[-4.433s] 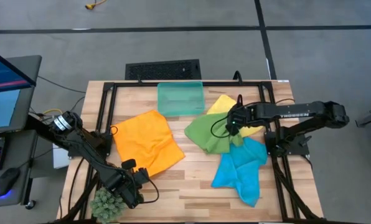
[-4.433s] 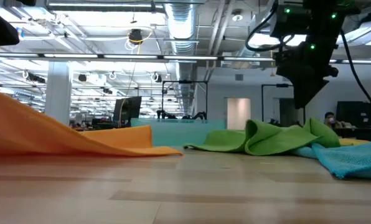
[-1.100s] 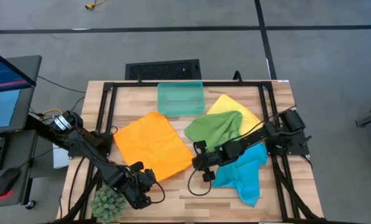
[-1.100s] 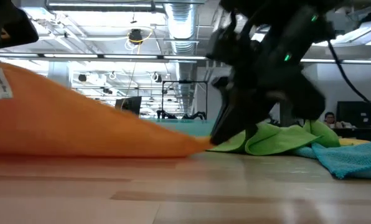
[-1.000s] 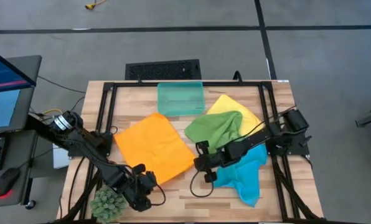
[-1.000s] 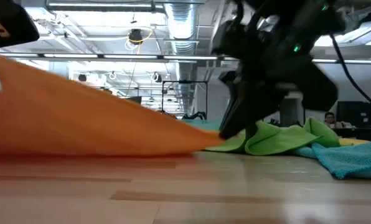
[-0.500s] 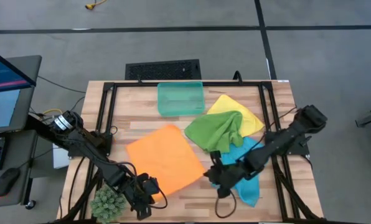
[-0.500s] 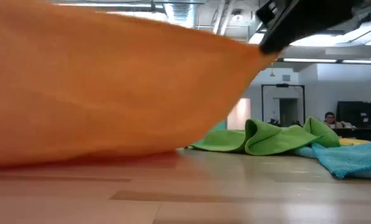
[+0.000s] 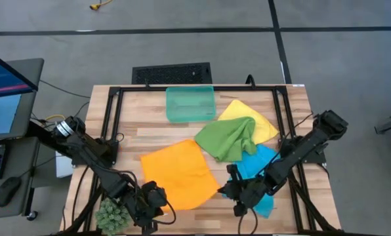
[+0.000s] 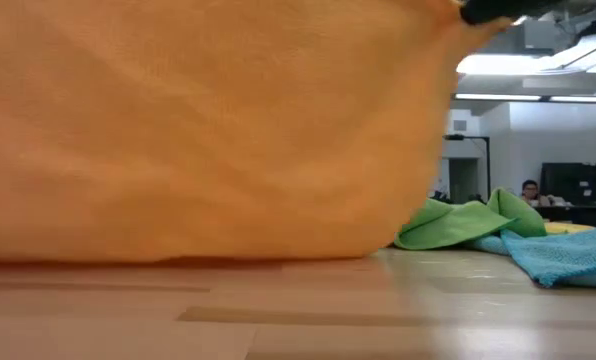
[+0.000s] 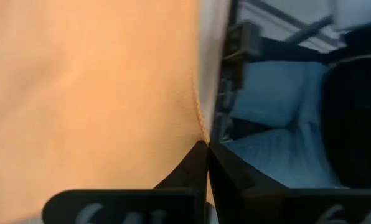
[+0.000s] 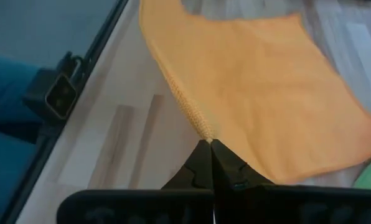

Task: Roll microfiber towels into tight, uniform cylinder then place into a basket
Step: Fold the orange towel

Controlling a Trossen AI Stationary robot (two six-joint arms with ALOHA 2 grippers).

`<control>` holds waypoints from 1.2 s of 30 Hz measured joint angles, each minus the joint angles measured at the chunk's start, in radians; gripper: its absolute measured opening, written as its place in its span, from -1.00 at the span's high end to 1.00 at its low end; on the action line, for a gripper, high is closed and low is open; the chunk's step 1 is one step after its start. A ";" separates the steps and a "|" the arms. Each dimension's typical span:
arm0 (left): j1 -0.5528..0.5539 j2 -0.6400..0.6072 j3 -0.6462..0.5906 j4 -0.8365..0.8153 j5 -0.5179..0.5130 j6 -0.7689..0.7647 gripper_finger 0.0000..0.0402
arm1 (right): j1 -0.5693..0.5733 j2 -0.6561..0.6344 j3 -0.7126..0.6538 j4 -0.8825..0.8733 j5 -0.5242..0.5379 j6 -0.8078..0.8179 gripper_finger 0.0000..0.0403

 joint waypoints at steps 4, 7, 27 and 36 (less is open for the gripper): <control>-0.003 0.000 0.016 -0.086 -0.012 -0.058 1.00 | 0.022 0.000 0.036 0.002 0.016 -0.034 0.98; -0.003 0.000 0.016 -0.135 -0.014 -0.051 1.00 | 0.030 0.000 0.043 0.000 0.067 -0.079 0.98; 0.010 0.004 0.012 -0.427 -0.179 -0.091 1.00 | -0.218 0.000 0.044 -0.021 0.093 0.001 0.98; 0.070 0.004 0.011 -0.568 -0.206 -0.112 1.00 | -0.325 0.028 0.045 0.004 0.091 0.063 0.97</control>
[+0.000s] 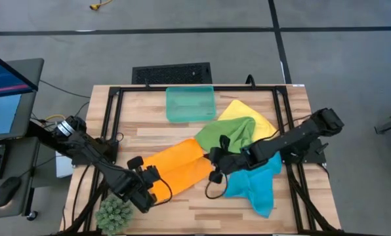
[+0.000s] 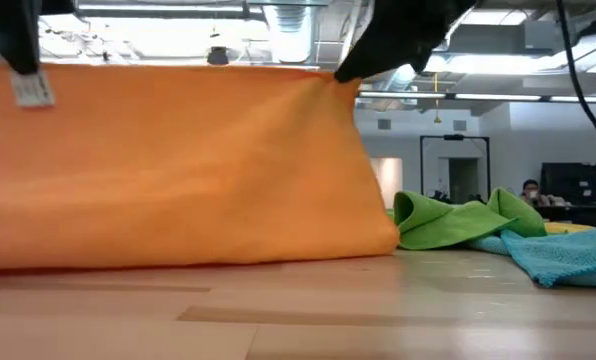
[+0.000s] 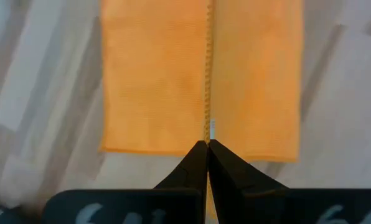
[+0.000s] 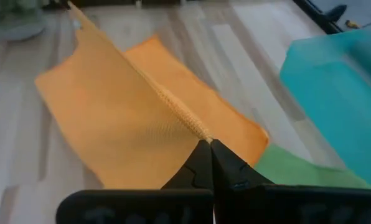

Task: Roll microfiber towels into tight, uniform cylinder then place into a basket
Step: Fold the orange towel

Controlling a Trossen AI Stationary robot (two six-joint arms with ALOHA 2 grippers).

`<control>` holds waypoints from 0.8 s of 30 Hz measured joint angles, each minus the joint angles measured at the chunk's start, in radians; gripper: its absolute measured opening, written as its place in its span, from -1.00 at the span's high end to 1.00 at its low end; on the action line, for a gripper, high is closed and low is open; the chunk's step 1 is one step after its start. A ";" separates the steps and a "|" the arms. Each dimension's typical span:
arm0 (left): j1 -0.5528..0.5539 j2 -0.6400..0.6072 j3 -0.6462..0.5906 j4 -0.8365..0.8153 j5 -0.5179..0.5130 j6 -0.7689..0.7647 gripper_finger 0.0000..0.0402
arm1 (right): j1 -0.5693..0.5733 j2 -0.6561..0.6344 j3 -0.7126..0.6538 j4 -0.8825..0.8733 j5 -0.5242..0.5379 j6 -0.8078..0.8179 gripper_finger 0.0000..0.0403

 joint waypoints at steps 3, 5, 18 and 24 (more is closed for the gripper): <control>0.027 0.000 -0.022 -0.002 0.013 0.007 1.00 | -0.031 0.045 -0.001 0.012 -0.003 0.001 0.97; 0.043 0.000 -0.041 -0.006 0.050 0.016 1.00 | -0.048 0.079 -0.002 0.002 -0.004 0.000 0.97; 0.146 0.001 -0.163 -0.002 0.054 0.027 1.00 | -0.152 0.120 0.019 0.010 -0.004 -0.027 0.98; 0.159 0.001 -0.209 0.010 0.068 0.014 1.00 | -0.192 0.138 0.017 0.035 -0.019 -0.045 0.98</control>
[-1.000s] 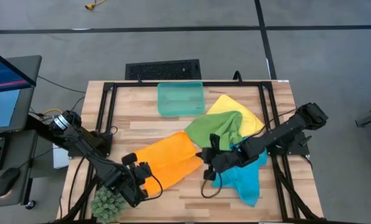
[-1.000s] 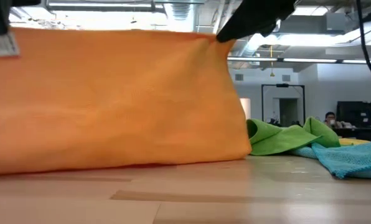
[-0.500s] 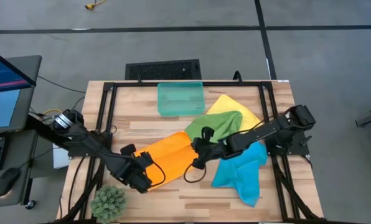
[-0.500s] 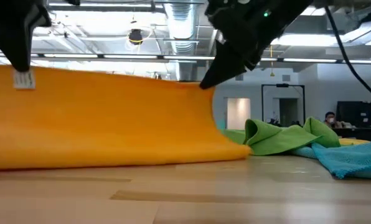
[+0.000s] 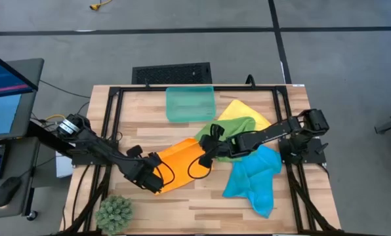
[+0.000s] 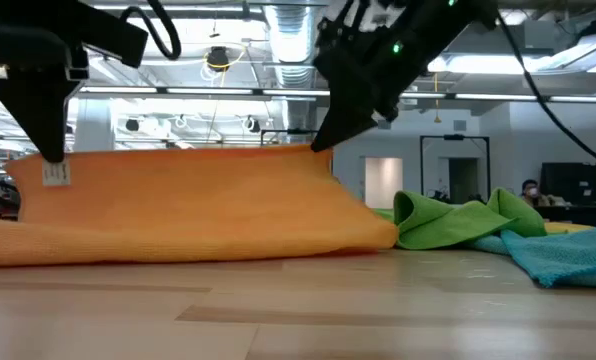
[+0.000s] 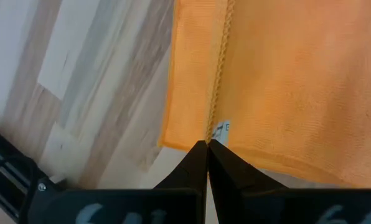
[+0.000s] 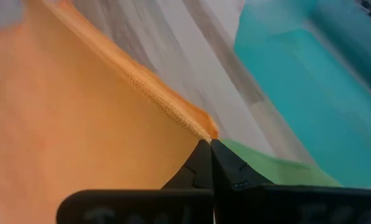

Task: Roll microfiber towels into tight, uniform cylinder then place into a basket
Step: Fold the orange towel

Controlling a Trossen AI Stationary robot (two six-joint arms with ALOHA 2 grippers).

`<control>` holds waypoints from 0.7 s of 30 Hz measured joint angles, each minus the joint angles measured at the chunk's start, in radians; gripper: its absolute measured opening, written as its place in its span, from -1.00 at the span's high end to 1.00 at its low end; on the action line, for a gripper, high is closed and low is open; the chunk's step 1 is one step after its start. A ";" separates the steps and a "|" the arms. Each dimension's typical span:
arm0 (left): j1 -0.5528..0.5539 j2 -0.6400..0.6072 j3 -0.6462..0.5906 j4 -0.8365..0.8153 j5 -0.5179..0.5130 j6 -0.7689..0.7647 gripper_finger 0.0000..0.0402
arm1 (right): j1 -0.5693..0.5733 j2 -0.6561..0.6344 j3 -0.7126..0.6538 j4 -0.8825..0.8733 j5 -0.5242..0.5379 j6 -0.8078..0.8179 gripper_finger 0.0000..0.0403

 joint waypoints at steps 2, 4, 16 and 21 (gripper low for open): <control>-0.001 0.000 0.001 0.000 0.016 -0.004 1.00 | -0.010 -0.002 0.002 0.019 -0.027 -0.013 0.98; -0.002 0.000 0.009 -0.003 0.033 -0.006 1.00 | -0.015 0.021 0.004 0.030 -0.033 -0.017 0.98; -0.002 0.000 0.051 -0.023 0.066 -0.005 1.00 | -0.038 0.077 0.001 0.054 -0.036 -0.026 0.98; 0.003 0.000 0.040 -0.019 0.064 -0.034 1.00 | -0.054 0.077 0.001 0.057 -0.037 -0.026 0.97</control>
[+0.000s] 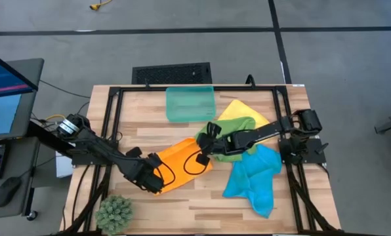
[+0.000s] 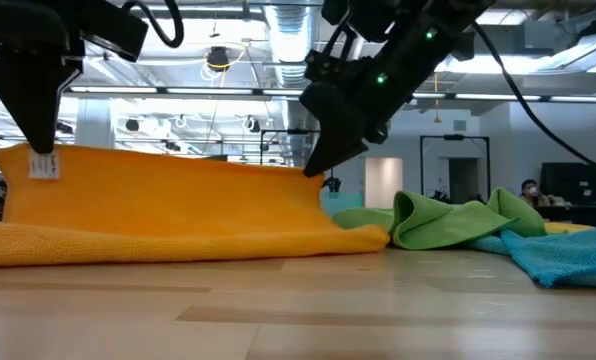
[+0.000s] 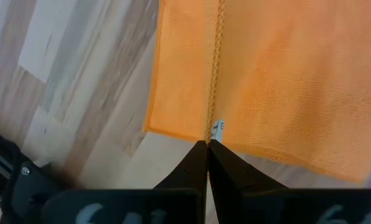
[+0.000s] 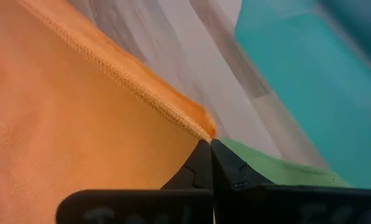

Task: Roll microfiber towels into tight, uniform cylinder then place into a basket
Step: Fold the orange towel

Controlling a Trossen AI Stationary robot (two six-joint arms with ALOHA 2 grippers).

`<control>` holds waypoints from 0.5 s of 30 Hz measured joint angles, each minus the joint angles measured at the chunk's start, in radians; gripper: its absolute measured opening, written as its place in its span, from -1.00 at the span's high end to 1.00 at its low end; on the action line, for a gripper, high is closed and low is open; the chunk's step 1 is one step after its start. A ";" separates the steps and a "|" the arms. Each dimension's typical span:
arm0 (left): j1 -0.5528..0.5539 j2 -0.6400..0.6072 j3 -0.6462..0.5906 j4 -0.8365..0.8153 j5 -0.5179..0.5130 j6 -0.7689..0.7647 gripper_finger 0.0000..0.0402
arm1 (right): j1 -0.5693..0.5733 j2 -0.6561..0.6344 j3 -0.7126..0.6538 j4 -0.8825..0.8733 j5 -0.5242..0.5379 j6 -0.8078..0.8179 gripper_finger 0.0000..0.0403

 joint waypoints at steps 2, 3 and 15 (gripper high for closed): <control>0.002 0.000 -0.008 0.001 -0.004 -0.010 1.00 | -0.007 0.000 0.000 0.004 0.000 -0.001 0.97; 0.004 0.000 -0.014 0.000 -0.006 -0.011 1.00 | -0.009 0.000 0.000 0.007 0.000 -0.001 0.97; 0.010 0.000 -0.029 0.007 -0.018 0.012 1.00 | -0.023 0.000 0.000 0.018 0.000 -0.001 0.97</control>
